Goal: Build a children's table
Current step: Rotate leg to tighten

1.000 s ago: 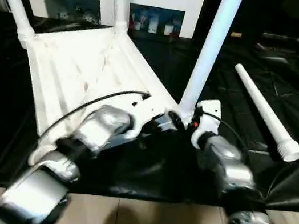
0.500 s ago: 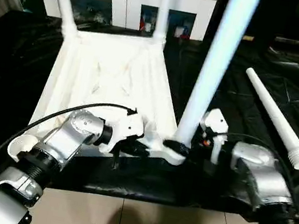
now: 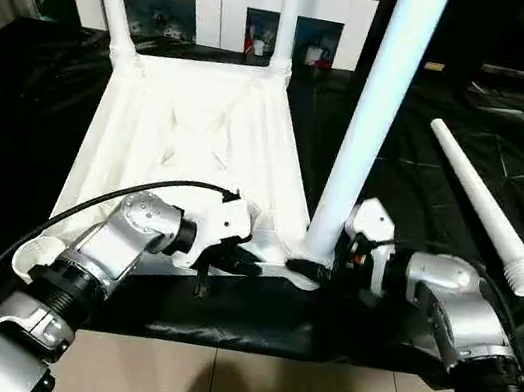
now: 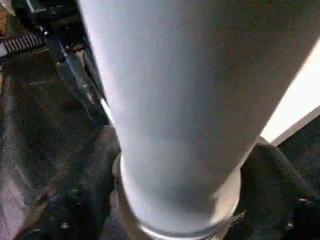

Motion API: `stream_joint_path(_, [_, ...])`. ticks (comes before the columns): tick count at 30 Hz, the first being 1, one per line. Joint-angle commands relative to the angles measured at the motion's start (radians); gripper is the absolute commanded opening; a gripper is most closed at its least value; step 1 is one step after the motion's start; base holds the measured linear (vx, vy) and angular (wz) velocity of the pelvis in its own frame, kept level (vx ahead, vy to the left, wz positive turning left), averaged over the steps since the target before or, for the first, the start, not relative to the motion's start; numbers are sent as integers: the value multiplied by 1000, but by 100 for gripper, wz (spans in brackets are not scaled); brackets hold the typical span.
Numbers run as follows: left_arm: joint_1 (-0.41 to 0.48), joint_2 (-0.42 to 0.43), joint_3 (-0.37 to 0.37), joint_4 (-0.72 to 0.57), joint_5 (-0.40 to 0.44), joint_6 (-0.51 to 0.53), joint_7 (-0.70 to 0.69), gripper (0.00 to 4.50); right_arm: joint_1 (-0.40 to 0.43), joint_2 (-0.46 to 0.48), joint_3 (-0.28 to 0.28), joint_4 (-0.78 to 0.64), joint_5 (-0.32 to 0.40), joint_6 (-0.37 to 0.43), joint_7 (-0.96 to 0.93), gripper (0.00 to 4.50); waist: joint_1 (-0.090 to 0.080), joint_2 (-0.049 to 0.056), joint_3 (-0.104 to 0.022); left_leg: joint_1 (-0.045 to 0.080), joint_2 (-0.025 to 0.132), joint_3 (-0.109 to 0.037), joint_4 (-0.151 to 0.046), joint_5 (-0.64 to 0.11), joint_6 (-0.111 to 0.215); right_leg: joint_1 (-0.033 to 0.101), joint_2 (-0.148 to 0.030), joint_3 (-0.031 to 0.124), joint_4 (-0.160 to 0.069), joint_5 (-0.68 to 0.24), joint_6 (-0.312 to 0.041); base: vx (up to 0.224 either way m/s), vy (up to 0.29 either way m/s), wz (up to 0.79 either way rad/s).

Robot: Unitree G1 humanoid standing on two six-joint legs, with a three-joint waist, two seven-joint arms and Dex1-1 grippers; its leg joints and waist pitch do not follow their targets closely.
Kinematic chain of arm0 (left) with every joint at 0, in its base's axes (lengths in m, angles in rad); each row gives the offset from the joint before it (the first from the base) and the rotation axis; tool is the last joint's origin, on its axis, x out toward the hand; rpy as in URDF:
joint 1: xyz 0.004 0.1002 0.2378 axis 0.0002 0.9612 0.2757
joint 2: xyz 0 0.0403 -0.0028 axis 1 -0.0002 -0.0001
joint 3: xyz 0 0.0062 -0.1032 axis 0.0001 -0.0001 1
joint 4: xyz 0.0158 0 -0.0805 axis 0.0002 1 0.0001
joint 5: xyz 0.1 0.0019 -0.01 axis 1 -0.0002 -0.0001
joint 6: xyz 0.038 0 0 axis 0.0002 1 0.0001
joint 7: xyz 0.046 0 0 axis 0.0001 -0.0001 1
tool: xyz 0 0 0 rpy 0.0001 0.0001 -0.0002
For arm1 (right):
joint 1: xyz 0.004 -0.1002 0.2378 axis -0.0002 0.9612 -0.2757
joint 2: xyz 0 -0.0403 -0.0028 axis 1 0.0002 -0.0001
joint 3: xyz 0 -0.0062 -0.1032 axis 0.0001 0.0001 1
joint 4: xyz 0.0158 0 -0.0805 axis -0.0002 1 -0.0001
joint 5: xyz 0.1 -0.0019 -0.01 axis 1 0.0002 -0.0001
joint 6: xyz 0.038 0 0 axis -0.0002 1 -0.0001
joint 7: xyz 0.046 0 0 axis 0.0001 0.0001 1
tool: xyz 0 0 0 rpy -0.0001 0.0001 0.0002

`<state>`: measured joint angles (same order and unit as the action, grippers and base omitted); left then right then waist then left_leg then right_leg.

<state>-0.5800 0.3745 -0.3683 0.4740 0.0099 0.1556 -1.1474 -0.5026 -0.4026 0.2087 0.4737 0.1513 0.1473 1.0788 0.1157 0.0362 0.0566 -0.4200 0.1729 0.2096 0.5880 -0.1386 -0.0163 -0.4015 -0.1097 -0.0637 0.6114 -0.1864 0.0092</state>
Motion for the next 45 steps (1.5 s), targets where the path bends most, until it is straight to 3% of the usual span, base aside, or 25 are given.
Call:
stream_joint_path(1, [-5, -3, 7, -50, -21, -5, -18, 0, 6, -7, 18, -9, -8, 0, 9, 314, -2, -13, -78, 44, 61, -31, -70, -289, 29, 32, -49, 38, -64, -158, -237, 0, 0, 0])
stream_joint_path(11, [-4, -3, 12, -52, -21, 2, -12, 0, 12, 18, 3, 2, 1, 4, -11, 275, -2, -10, -78, 43, 60, -31, -69, -278, 36, 33, -48, 37, -62, -146, -242, 0, 0, 0])
stream_joint_path(14, [-18, -25, 17, -12, -2, 15, 41, 0, 10, 54, -28, 49, -16, -2, -114, 275, -6, -10, -77, 43, 60, -31, -69, -286, 30, 32, -49, 38, -63, -153, -244, 0, 0, 0])
stream_joint_path(19, [-77, -97, 40, 116, 33, 52, 198, 0, -7, 154, -105, 145, -20, 31, -375, 274, -26, -8, -70, 49, 56, -36, -78, -400, -31, 26, -49, 38, -77, -280, -215, 0, 0, 0])
stream_joint_path(23, [-128, -156, 58, 206, 53, 90, 328, 0, -24, 230, -148, 187, -17, 46, -546, 274, -31, -6, -66, 51, 54, -39, -81, -435, -40, 21, -51, 38, -87, -330, -192, 0, 0, 0])
stream_joint_path(25, [-161, -195, 68, 260, 65, 112, 416, 0, -43, 273, -170, 222, -21, 41, -654, 274, -34, -7, -62, 57, 52, -45, -82, -485, -65, 19, -54, 35, -95, -415, -172, 0, 0, 0])
stream_joint_path(29, [-219, -264, 78, 343, 79, 155, 544, 0, -96, 347, -212, 305, -22, 37, -849, 274, -38, -2, -62, 62, 52, -50, -87, -521, -82, 13, -53, 34, -100, -440, -156, 0, 0, 0])
stream_joint_path(32, [-240, -288, 73, 376, 93, 156, 573, 0, -126, 374, -227, 349, -24, 24, -909, 274, -37, -2, -62, 58, 51, -52, -90, -531, -73, 18, -55, 32, -106, -431, -139, 0, 0, 0])
stream_joint_path(36, [-251, -304, 72, 401, 102, 147, 580, 0, -153, 392, -238, 381, -20, -6, -911, 274, -36, -3, -63, 63, 50, -48, -89, -533, -64, 14, -53, 33, -109, -397, -145, 0, 0, 0])
stream_joint_path(37, [-242, -297, 67, 389, 102, 136, 557, 0, -151, 396, -244, 361, -2, -30, -865, 330, -34, -2, -64, 61, 51, -48, -90, -523, -59, 16, -53, 33, -107, -377, -150, 0, 0, 0])
stream_joint_path(41, [-229, -282, 57, 373, 103, 101, 521, 0, -141, 389, -242, 321, 1, -57, -810, 350, -34, -4, -66, 52, 52, -46, -92, -487, -41, 25, -52, 33, -100, -312, -163, 0, 0, 0])
stream_joint_path(43, [-217, -267, 55, 362, 98, 88, 492, 0, -137, 374, -234, 297, -5, -78, -770, 373, -37, -5, -69, 40, 52, -48, -94, -446, -28, 36, -52, 31, -94, -280, -160, 0, 0, 0])
stream_joint_path(45, [-195, -240, 48, 326, 93, 78, 455, 0, -130, 339, -216, 266, -7, -79, -718, 388, -38, -8, -68, 44, 53, -45, -93, -440, -19, 32, -50, 30, -95, -273, -173, 0, 0, 0])
